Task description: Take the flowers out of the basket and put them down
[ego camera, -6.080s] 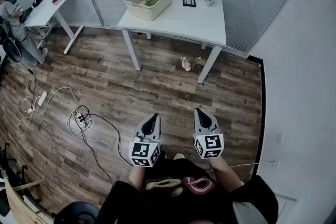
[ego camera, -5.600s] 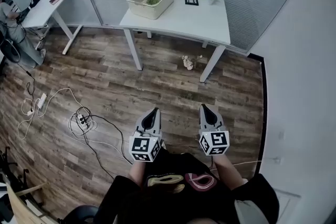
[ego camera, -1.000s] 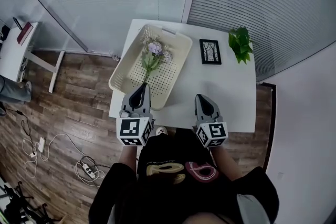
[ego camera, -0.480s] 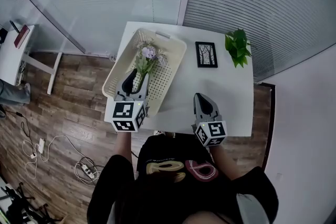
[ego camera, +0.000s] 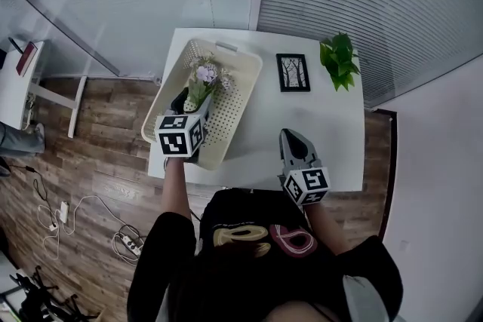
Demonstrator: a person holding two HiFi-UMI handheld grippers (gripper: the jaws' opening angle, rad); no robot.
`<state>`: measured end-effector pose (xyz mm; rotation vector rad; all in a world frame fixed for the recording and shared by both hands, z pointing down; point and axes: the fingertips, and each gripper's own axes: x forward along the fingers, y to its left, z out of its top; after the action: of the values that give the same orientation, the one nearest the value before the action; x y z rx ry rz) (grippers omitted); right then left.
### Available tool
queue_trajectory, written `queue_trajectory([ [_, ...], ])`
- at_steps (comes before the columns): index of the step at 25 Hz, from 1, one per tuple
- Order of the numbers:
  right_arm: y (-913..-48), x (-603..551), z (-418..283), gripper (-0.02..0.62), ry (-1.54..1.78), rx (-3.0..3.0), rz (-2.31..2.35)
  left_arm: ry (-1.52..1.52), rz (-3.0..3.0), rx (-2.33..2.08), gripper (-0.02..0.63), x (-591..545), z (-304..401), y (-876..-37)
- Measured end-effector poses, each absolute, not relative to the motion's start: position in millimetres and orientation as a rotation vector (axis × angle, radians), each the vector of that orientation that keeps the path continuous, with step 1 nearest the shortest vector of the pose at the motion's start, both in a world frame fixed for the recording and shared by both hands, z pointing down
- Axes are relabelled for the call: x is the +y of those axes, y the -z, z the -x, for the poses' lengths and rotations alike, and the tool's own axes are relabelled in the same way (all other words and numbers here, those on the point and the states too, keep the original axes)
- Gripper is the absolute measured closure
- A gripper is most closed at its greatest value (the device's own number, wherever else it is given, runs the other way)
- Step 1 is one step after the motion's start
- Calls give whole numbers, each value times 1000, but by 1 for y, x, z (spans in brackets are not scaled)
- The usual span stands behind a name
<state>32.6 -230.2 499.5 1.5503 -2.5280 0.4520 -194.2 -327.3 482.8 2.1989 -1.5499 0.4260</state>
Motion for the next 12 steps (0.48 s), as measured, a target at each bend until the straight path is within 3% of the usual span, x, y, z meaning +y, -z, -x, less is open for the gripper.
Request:
queue_trajectory([
  [7, -509, -229, -31, 584, -510, -2518, -1465, -778, -2108, -1541, 316, -349, 211, -531],
  [12, -514, -232, -37, 584, -499, -2495, -1458, -832, -2060, -1485, 313, -361, 210, -561],
])
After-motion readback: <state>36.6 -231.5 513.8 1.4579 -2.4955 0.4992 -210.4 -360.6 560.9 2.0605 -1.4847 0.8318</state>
